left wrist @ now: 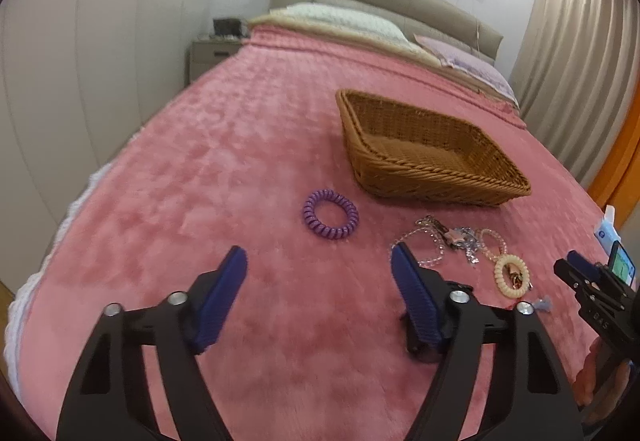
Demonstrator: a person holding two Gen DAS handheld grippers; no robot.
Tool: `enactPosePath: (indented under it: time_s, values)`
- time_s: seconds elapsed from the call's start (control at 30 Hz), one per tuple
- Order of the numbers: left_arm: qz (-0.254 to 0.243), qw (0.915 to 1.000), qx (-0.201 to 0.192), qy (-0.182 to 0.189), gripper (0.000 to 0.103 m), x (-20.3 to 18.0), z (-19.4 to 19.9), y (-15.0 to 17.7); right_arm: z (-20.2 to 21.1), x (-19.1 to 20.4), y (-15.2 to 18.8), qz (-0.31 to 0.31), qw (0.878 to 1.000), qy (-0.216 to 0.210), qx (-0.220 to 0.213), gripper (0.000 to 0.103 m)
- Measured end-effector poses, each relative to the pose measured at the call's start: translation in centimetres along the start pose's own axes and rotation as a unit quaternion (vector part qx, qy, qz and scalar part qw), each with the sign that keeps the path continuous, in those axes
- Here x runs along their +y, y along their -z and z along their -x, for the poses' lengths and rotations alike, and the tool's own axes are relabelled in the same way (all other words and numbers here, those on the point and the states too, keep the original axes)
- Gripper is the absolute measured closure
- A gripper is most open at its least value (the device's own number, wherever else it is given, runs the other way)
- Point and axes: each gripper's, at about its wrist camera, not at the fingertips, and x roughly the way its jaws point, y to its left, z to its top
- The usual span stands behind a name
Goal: Organize jewelry
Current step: 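Grasp the purple coil hair tie with the left gripper while the right grasps the cream coil bracelet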
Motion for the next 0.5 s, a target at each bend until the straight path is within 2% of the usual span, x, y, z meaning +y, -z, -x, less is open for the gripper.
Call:
enactPosePath:
  time_s: [0.03,0.07,0.1,0.13,0.2,0.3,0.43,0.5]
  values:
    - [0.003,0.9998,0.020,-0.001,0.040,0.4,-1.0,-0.4,-0.6,-0.2,0.0,-0.003,1.000,-0.012,0.013,0.069]
    - [0.008,0.9994,0.033,0.003,0.053,0.7,-1.7,-0.6,-1.1,-0.2,0.0,-0.004,1.000,-0.017,0.023,0.071]
    - [0.013,0.9988,0.048,0.004,0.061,1.1,-2.6,-0.9,-1.5,-0.2,0.0,-0.002,0.999,-0.019,0.031,0.074]
    - [0.011,0.9977,0.067,-0.002,0.061,1.4,-3.6,-1.3,-1.9,-0.1,0.0,0.002,0.999,-0.019,0.035,0.075]
    - [0.018,0.9968,0.077,0.002,0.061,1.7,-4.8,-1.9,-2.7,0.4,-0.2,0.012,0.999,-0.024,0.041,0.076]
    - [0.016,0.9970,0.075,0.006,0.061,1.7,-6.0,-2.5,-3.9,1.1,-0.6,0.028,0.998,-0.023,0.055,0.078]
    - [0.019,0.9956,0.092,0.001,0.061,1.7,-8.0,-3.2,-4.9,1.7,-0.8,0.046,0.997,-0.008,0.063,0.079]
    - [0.019,0.9950,0.098,-0.005,0.061,1.8,-8.9,-3.4,-5.6,1.6,-0.7,0.044,0.997,-0.007,0.069,0.083]
